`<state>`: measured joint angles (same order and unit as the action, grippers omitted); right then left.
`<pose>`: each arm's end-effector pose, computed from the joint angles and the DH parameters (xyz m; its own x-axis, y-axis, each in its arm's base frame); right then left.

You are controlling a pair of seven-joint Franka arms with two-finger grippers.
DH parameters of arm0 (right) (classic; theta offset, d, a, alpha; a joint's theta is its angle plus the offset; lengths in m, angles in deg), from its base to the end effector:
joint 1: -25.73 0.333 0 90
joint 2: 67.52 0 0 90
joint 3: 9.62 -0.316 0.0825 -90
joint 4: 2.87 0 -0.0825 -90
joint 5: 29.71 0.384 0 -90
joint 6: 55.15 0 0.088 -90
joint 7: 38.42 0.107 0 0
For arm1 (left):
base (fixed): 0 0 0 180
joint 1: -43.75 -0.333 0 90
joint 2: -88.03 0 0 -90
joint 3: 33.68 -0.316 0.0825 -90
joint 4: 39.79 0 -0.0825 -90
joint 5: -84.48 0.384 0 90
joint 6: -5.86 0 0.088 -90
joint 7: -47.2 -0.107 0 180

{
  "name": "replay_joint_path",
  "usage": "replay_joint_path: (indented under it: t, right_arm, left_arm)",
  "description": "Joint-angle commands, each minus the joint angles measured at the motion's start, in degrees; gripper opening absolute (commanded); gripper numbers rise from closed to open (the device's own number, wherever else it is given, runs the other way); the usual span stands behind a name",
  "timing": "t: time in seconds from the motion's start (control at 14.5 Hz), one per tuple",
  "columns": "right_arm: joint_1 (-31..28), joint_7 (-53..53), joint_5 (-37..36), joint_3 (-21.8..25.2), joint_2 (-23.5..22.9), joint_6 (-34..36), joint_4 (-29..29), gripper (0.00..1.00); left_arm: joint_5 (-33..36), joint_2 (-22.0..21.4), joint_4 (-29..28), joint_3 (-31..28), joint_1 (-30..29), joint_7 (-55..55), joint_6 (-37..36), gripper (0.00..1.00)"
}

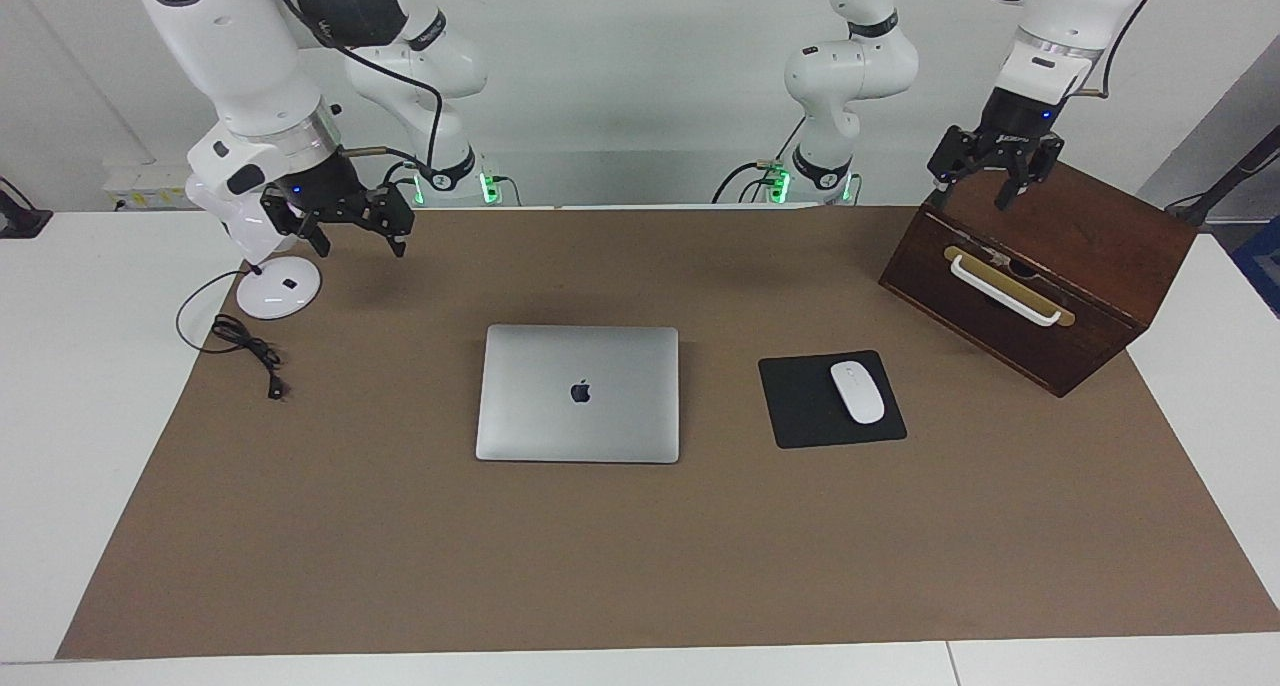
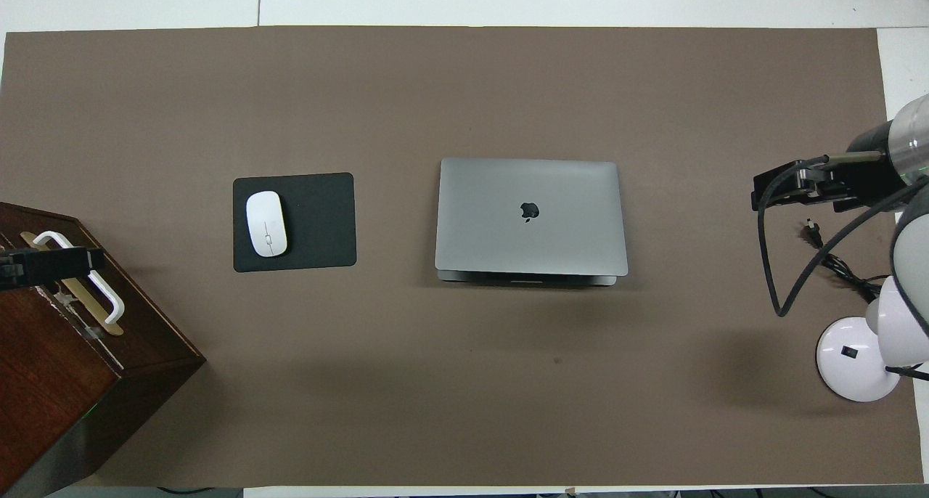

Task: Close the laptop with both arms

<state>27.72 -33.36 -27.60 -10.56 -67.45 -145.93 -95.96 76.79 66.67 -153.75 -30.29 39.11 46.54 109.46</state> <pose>0.5528 0.0322 0.6010 0.9984 -0.0377 -0.0422 -0.0391 -0.9987 -0.0332 0.4564 -0.0058 0.6343 0.9809 0.0413 0.1900 0.0206 -0.9937 0.1101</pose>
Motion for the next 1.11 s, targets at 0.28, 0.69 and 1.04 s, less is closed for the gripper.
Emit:
replay_joint_path:
  t: [0.28,0.69,1.04]
  right_arm:
    - [-0.9,-1.1,-1.2,-0.8,0.2,-0.5,1.1,1.00]
    - [-1.0,-1.2,-1.1,0.2,-0.6,-0.2,2.6,1.00]
    - [-1.7,-1.3,-0.8,0.2,-0.7,-0.1,3.0,1.00]
  left_arm:
    - [3.4,6.9,11.3,0.7,-2.3,1.5,-7.3,1.00]
    - [5.1,8.4,13.7,0.9,-1.2,1.5,-10.1,1.00]
    - [5.1,15.5,23.0,0.4,0.7,1.5,-16.5,1.00]
